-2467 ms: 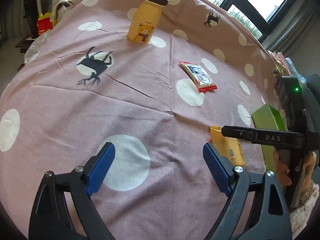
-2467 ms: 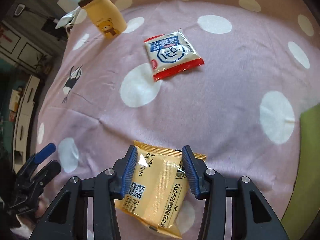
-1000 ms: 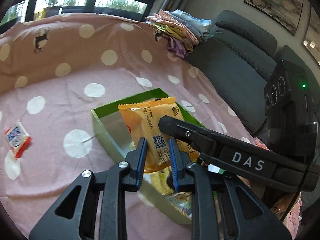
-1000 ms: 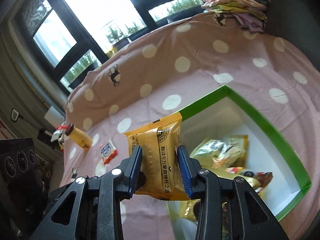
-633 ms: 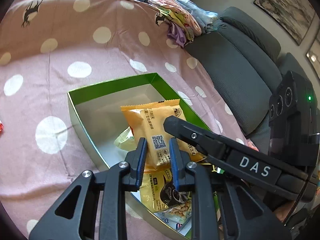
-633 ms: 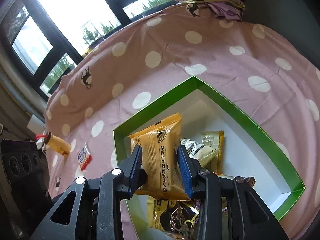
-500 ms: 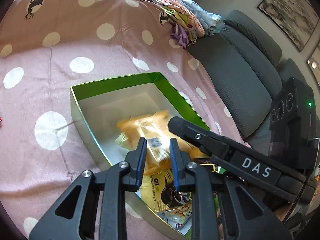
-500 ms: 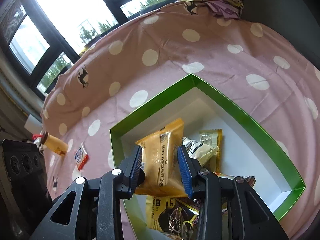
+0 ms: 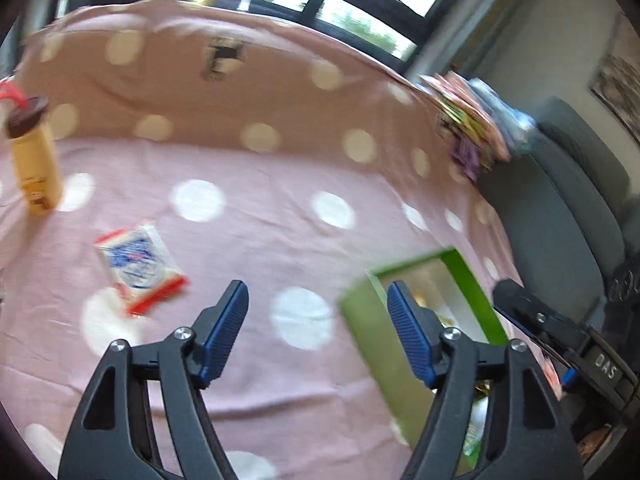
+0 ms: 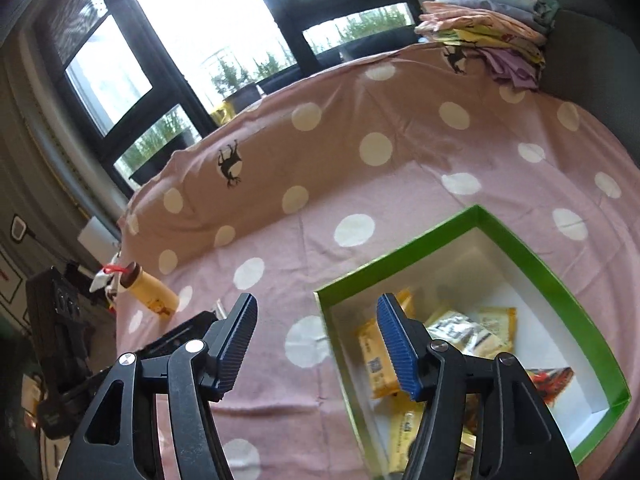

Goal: Organize snacks
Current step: 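Move the right tool to the white red-edged biscuit pack and grasp it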

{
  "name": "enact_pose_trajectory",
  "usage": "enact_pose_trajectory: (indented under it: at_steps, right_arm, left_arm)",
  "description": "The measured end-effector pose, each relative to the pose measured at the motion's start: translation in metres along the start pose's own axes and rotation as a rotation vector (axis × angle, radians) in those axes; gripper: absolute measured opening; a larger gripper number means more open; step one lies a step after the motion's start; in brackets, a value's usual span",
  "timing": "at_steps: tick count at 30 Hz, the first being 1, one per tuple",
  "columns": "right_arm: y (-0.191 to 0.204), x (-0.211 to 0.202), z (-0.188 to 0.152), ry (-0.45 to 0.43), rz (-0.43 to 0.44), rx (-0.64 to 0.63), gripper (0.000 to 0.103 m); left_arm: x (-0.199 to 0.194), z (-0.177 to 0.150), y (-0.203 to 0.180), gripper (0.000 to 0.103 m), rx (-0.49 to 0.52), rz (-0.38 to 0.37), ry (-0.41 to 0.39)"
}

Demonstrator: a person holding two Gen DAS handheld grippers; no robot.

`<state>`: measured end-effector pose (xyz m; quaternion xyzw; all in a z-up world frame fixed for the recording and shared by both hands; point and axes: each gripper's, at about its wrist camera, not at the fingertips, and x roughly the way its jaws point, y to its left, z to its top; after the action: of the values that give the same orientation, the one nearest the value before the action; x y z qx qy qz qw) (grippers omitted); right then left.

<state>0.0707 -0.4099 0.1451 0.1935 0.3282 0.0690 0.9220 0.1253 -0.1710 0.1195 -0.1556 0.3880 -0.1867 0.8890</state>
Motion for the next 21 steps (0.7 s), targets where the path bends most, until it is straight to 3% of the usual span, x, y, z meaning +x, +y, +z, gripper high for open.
enact_pose_trajectory:
  at_steps: [3,12,15,21]
  right_arm:
    - [0.03,0.028,0.006,0.045,0.038,-0.046,0.063]
    - [0.09,0.137,0.011,0.246,0.167,-0.094,0.063]
    - [0.105,0.182,0.005,0.325,0.199,-0.086,0.063]
    - [0.128,0.246,-0.021,0.463,0.236,-0.095,0.063]
  left_arm:
    - [-0.004,0.011,0.041,0.073,-0.082,0.07,-0.012]
    - [0.023,0.01,0.131,0.072,-0.269,0.176,0.039]
    - [0.034,0.004,0.149,0.068,-0.315,0.237,0.052]
    - [0.049,-0.005,0.163,0.061,-0.332,0.244,0.078]
